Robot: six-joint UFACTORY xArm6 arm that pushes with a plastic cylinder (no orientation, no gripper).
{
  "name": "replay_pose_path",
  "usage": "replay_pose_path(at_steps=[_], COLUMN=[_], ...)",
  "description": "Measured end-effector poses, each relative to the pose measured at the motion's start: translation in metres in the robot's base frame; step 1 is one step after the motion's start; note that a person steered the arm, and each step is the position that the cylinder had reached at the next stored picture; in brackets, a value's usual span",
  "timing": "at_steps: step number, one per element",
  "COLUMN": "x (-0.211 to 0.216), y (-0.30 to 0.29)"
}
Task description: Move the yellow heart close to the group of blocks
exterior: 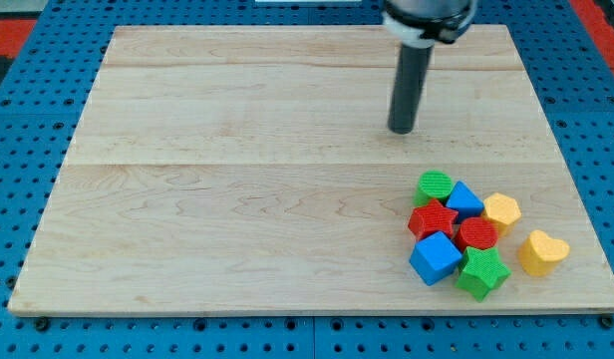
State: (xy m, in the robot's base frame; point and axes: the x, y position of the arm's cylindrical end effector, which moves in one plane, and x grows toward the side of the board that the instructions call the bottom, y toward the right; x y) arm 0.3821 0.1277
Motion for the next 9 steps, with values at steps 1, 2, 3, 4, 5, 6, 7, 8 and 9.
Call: replay_pose_path(at_steps=[1,2,3,4,5,6,7,8,9], x=[0.038,0.141,0.149,0.149,0.166,0.196,0.196,0.189,0.183], y=[0.066,0.129,0.132,0.133,0.142,0.157,0.157,0.142,0.122])
